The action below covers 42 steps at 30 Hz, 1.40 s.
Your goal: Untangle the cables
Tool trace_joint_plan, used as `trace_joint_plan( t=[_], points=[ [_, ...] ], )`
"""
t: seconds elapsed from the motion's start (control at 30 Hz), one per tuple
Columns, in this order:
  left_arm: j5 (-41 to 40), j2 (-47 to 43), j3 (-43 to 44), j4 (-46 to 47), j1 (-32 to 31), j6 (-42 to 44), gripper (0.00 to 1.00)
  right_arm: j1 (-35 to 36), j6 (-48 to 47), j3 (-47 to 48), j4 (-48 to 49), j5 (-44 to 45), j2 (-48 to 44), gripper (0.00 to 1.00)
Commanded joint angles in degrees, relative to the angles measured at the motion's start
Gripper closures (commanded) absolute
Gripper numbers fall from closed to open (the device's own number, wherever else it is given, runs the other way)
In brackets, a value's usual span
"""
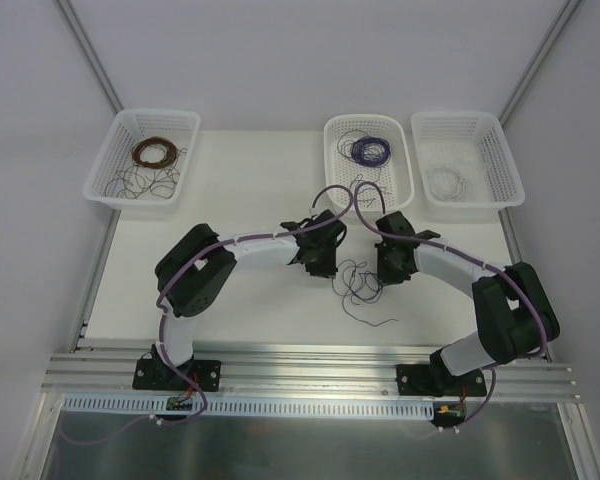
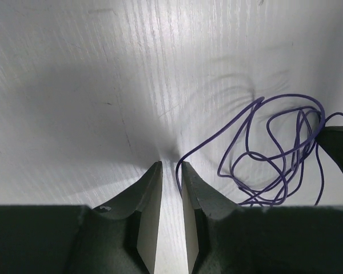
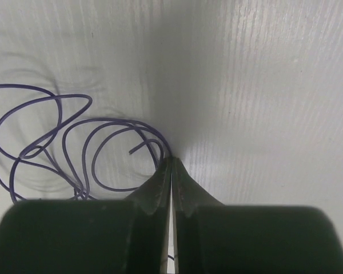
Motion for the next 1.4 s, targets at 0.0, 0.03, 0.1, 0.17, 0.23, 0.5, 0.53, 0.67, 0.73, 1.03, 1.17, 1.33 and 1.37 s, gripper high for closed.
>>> trace_joint_plan(
  t=[0.0, 0.03, 0.1, 0.17, 0.23, 0.5, 0.53, 0.67, 0.73, 1.03, 1.17, 1.33, 1.37],
  points=[
    [-1.1, 1.8, -0.8, -1.1, 1.3, -0.8, 0.79, 0.4, -0.4, 1.3, -0.9, 0.6, -1.7, 0.99],
    [-1.2, 1.8, -0.8, -1.0, 1.6, -0.7, 0.8, 0.4, -0.5, 1.4, -1.8, 0.4, -2.4, 0.99],
    [-1.2, 1.8, -1.1, -1.0, 2.0, -0.9, 0.8, 0.5, -0.5, 1.5, -2.6, 0.0, -5.2, 0.99],
    [-1.1, 1.9, -1.5, -1.1, 2.6, -1.1, 0.8, 0.5, -0.8, 2.0, -3.9, -0.4, -8.3, 0.99],
    [-1.1, 1.7, -2.0, -1.2, 3.0, -1.2, 0.8, 0.4, -1.2, 2.6, -5.8, -0.8, -10.0, 0.99],
    [-2.0, -0.5, -5.8, -1.6, 6.9, -1.2, 0.82, 0.5, -3.4, 11.0, -14.0, -0.9, -20.9, 0.99],
    [-2.0, -0.7, -6.1, -1.5, 7.5, -1.3, 0.82, 0.4, -4.0, 12.5, -16.0, -0.8, -23.0, 0.99],
    [-2.5, -2.8, -9.2, -1.7, 10.1, -1.2, 0.82, 0.4, -7.6, 21.9, -20.9, 0.0, -27.1, 0.99],
    [-2.2, -3.4, -10.0, -1.8, 11.3, -1.0, 0.83, 0.4, -7.7, 27.2, -22.1, -0.6, -28.2, 0.99],
    [0.5, -10.6, -12.8, -1.7, 11.7, 0.2, 0.74, 0.3, -8.7, 39.0, -16.1, -12.4, -28.4, 0.99],
    [0.8, -16.7, -14.2, -1.2, 10.3, 2.0, 0.62, 0.5, -8.3, 42.9, -11.7, -15.0, -27.5, 0.99],
    [1.8, -21.6, -17.1, 3.5, 5.1, 3.0, 0.43, 0.4, -8.2, 45.9, -6.6, -14.2, -26.6, 0.99],
    [2.7, -22.3, -17.7, 5.1, 4.3, 2.6, 0.4, 0.6, -6.8, 46.4, -5.9, -14.4, -26.3, 0.99]
  ],
)
